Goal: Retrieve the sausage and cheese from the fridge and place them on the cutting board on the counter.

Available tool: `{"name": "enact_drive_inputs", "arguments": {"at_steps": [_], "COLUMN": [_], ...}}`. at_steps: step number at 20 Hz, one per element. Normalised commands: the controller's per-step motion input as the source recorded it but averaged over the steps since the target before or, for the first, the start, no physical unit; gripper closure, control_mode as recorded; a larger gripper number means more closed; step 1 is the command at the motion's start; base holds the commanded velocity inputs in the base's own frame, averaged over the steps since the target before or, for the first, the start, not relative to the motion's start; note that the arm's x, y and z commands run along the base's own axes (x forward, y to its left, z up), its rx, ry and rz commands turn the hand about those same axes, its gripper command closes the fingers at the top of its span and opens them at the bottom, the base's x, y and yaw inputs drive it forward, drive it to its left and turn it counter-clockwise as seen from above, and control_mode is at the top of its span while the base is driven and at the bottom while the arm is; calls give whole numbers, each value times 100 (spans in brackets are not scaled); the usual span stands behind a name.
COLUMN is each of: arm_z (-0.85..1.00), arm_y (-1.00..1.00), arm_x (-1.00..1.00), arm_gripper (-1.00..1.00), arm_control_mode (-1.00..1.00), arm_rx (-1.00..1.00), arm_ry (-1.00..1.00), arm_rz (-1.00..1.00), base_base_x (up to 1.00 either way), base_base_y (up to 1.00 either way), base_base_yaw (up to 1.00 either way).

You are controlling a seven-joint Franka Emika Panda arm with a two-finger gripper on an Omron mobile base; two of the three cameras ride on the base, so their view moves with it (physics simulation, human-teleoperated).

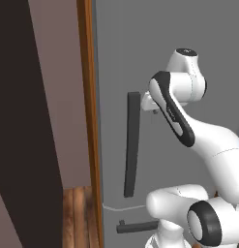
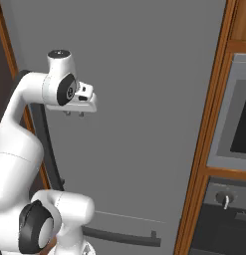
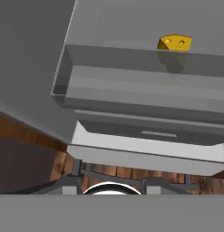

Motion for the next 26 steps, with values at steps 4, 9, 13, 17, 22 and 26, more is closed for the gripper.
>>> {"name": "enact_drive_inputs", "arguments": {"at_steps": [4,9,13,17,22,26], "arm_z": [0,0,0,0,0,0], "arm_y": [0,0,0,0,0,0], "arm_x": [0,0,0,0,0,0], "arm_gripper": [-100,-100,-100,-100,-100,-100], "arm_control_mode": [100,100,100,100,100,100], "arm_rx": [0,0,0,0,0,0], "arm_ry": [0,0,0,0,0,0], "arm_rz": [0,0,0,0,0,0], "base_base_x": [-21,-60,-60,-68,-81,-61], "base_base_y": [1,45,52,28,-1,0], "base_base_yaw": [0,0,0,0,0,0]}}
